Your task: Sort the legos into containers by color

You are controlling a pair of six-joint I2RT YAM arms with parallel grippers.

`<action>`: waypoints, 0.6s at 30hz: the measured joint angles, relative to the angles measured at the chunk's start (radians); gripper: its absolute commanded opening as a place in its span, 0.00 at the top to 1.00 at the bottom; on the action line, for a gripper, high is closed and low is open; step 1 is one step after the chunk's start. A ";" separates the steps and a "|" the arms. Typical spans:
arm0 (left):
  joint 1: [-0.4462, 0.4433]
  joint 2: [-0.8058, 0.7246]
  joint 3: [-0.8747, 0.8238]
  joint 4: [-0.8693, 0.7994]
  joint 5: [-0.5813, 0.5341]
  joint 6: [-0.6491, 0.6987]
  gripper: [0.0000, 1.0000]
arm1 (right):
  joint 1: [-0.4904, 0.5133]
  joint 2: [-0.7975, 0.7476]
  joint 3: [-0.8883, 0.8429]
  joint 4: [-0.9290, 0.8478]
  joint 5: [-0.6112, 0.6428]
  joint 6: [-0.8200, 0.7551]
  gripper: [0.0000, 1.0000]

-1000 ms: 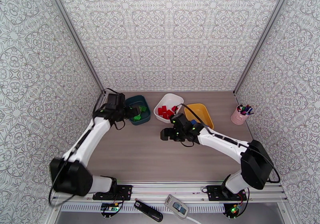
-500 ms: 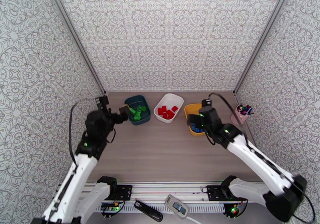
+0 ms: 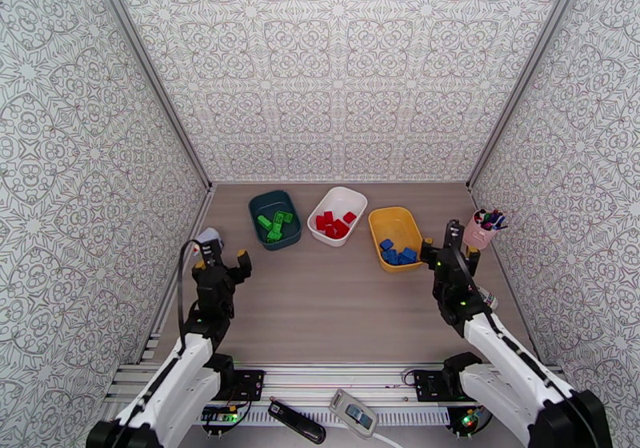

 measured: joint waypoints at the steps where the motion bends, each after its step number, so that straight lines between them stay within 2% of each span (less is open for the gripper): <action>1: 0.008 0.029 -0.013 0.029 -0.011 0.001 0.01 | -0.014 0.021 -0.029 0.047 -0.004 -0.006 0.01; 5: 0.040 0.150 -0.020 0.112 -0.026 0.001 0.01 | -0.047 0.118 -0.101 0.158 -0.032 -0.014 0.01; 9: 0.052 0.245 -0.020 0.217 -0.020 0.016 0.01 | -0.058 0.188 -0.103 0.229 -0.080 -0.025 0.01; 18: 0.061 0.430 -0.020 0.542 0.063 0.072 0.01 | -0.064 0.308 -0.103 0.480 -0.203 -0.061 0.01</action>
